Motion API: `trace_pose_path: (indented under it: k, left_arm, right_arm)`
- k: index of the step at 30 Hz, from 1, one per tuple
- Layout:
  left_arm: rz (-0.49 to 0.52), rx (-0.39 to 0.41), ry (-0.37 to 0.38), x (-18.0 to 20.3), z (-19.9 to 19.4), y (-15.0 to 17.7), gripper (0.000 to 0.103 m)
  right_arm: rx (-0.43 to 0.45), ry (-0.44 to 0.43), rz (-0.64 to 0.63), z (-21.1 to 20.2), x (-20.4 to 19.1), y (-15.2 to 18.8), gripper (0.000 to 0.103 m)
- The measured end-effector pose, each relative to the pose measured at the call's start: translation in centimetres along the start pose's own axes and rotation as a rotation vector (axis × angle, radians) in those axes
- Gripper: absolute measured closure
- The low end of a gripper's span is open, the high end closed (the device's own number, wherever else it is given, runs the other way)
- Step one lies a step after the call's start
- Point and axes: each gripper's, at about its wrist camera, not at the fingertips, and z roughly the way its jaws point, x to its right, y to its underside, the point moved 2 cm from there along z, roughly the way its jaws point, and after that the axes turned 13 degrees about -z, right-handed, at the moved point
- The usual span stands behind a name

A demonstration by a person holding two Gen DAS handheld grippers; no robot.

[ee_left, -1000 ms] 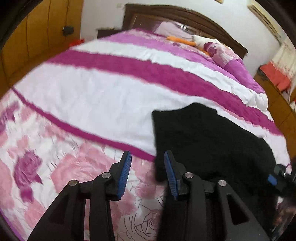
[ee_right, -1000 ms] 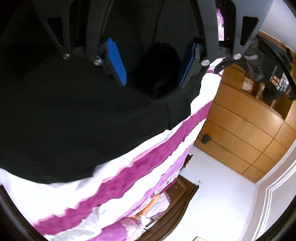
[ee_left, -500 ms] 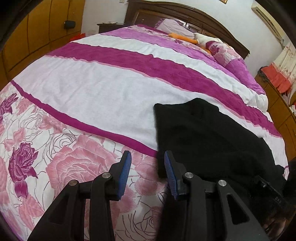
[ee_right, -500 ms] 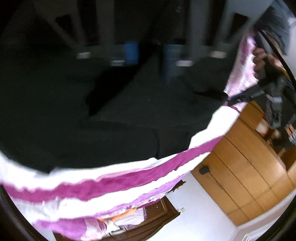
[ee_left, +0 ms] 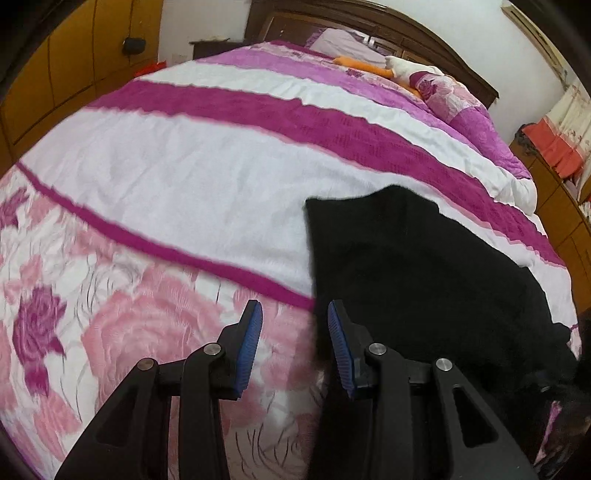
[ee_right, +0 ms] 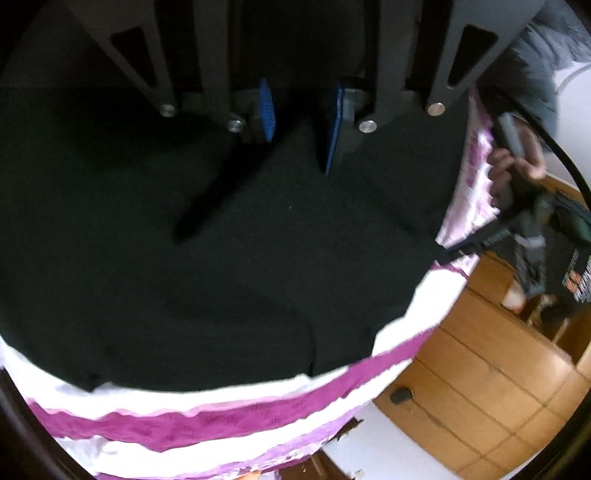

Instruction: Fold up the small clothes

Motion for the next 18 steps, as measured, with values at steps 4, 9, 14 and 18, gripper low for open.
trace_pose_path:
  k: [4, 9, 14, 18]
  left_arm:
    - [0.023, 0.017, 0.001, 0.6, 0.9, -1.3, 0.082]
    - [-0.037, -0.065, 0.016, 0.3, 3.7, -2.1, 0.08]
    - [-0.086, -0.057, 0.025, 0.0, 3.5, -3.0, 0.08]
    - [-0.134, -0.042, 0.068, -0.8, 2.4, -4.3, 0.08]
  right_arm:
    - [0.079, -0.014, 0.055, -3.4, 2.3, -0.7, 0.037]
    - [0.12, -0.096, 0.207, -3.3, 6.6, -1.0, 0.037]
    - [0.074, -0.061, 0.134, 0.5, 5.1, -1.5, 0.065]
    - [0.137, 0.061, 0.001, -0.5, 3.5, -3.3, 0.093]
